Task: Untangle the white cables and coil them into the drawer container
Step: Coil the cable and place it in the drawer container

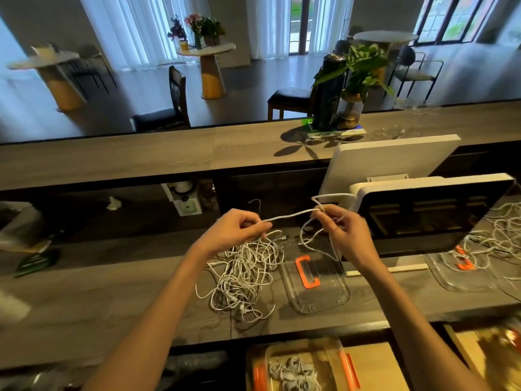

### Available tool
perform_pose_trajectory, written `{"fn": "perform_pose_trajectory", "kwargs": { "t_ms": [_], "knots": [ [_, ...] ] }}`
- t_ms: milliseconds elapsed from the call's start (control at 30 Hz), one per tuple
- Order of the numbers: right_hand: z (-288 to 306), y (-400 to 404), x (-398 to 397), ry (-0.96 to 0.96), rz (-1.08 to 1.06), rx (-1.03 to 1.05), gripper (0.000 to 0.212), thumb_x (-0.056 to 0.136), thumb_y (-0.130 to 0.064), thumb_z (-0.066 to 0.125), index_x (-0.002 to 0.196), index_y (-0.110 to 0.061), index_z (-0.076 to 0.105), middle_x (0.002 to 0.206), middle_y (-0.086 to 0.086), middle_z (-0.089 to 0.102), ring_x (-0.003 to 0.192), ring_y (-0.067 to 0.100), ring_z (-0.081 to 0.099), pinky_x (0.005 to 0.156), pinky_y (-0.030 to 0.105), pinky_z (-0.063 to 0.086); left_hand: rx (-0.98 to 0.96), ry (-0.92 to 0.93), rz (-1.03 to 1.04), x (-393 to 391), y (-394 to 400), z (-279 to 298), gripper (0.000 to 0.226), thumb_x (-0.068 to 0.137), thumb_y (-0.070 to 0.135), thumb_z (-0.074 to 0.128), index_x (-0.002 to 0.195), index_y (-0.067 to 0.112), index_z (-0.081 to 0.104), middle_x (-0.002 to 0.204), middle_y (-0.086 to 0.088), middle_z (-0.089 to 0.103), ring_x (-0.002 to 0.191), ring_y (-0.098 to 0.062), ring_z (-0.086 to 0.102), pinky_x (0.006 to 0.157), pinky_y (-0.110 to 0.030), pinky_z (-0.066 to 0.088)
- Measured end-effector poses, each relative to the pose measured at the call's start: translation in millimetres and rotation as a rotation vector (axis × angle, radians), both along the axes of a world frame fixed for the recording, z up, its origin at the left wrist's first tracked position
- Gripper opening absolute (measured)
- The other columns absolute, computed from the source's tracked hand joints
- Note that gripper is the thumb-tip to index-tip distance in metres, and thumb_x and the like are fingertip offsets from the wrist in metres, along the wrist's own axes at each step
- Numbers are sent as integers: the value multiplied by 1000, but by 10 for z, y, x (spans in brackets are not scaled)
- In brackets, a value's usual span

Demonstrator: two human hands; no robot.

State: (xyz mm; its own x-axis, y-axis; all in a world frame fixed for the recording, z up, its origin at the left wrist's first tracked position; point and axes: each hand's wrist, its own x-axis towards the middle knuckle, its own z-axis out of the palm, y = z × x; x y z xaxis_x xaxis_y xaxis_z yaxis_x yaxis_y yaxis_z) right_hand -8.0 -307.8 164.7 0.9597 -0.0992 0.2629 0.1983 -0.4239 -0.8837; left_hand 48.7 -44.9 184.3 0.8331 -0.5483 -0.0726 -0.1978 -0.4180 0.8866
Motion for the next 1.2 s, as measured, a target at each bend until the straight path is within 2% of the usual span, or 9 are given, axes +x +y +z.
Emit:
{"fn": "perform_pose_trajectory", "kwargs": {
  "t_ms": [100, 233, 367, 533, 767, 900, 1033, 1100, 1200],
  "knots": [
    [-166, -272, -149, 68, -112, -15, 12, 99, -28, 66, 95, -27, 78, 73, -10, 72, 66, -2, 63, 59, 13, 44, 25, 58, 50, -113, 228, -339, 32, 98, 38, 63, 86, 10, 73, 53, -1, 50, 50, -10, 46, 53, -20, 40],
    [-421, -502, -372, 173, -193, -134, 12, 99, -31, 67, 95, -27, 77, 73, -8, 73, 70, 4, 69, 59, 13, 46, 152, 97, 29, -242, 467, -859, 29, 96, 37, 65, 88, 10, 72, 77, -8, 73, 61, -12, 62, 56, -19, 49],
    [-671, -615, -640, 229, -221, -143, 14, 98, -27, 67, 96, -20, 78, 63, -10, 64, 59, 5, 56, 56, 25, 40, 329, 87, 33, -352, 669, -1371, 24, 95, 39, 64, 81, 20, 71, 76, -4, 73, 65, -17, 69, 68, -38, 59],
    [-928, -744, -874, 306, -254, -95, 9, 98, -24, 67, 93, -25, 74, 70, -7, 65, 68, 6, 59, 57, 10, 44, 398, 43, 68, -523, 723, -1567, 23, 99, 22, 62, 77, 25, 67, 71, 3, 69, 63, 1, 62, 69, -33, 54],
    [-1256, -947, -1112, 538, -280, -182, 14, 99, -27, 66, 93, -19, 75, 73, -5, 67, 68, 9, 60, 57, 23, 42, 40, 203, 270, -690, 606, -1417, 20, 96, 28, 63, 86, 16, 76, 86, -11, 75, 71, -19, 65, 60, -19, 50],
    [-1561, -846, -1177, 775, -116, -198, 13, 94, -24, 73, 104, -16, 71, 82, -3, 68, 78, 17, 65, 72, 35, 54, -76, 148, 261, -670, 298, -1256, 22, 101, 31, 56, 101, 19, 75, 70, 3, 62, 66, -15, 53, 69, -31, 49],
    [-1563, -732, -1105, 889, 19, -301, 77, 87, -30, 81, 152, -12, 44, 137, 15, 63, 120, 28, 64, 99, 38, 54, -108, 54, 249, -605, -13, -989, 26, 106, 29, 49, 100, 19, 72, 64, 5, 47, 63, -15, 46, 65, -34, 43],
    [-1410, -672, -1026, 860, 58, -437, 88, 85, -30, 83, 158, -18, 36, 147, 14, 56, 131, 29, 57, 106, 41, 50, -121, -8, 220, -593, -163, -809, 25, 106, 29, 50, 100, 18, 72, 64, -1, 49, 61, -17, 46, 61, -34, 41],
    [-1046, -566, -883, 853, 20, -344, 76, 87, -15, 80, 152, -25, 43, 127, 11, 66, 97, 26, 73, 77, 37, 62, -132, -48, 167, -572, -365, -607, 24, 106, 30, 51, 101, 19, 72, 63, -8, 54, 59, -19, 50, 59, -29, 42]
  ]
}}
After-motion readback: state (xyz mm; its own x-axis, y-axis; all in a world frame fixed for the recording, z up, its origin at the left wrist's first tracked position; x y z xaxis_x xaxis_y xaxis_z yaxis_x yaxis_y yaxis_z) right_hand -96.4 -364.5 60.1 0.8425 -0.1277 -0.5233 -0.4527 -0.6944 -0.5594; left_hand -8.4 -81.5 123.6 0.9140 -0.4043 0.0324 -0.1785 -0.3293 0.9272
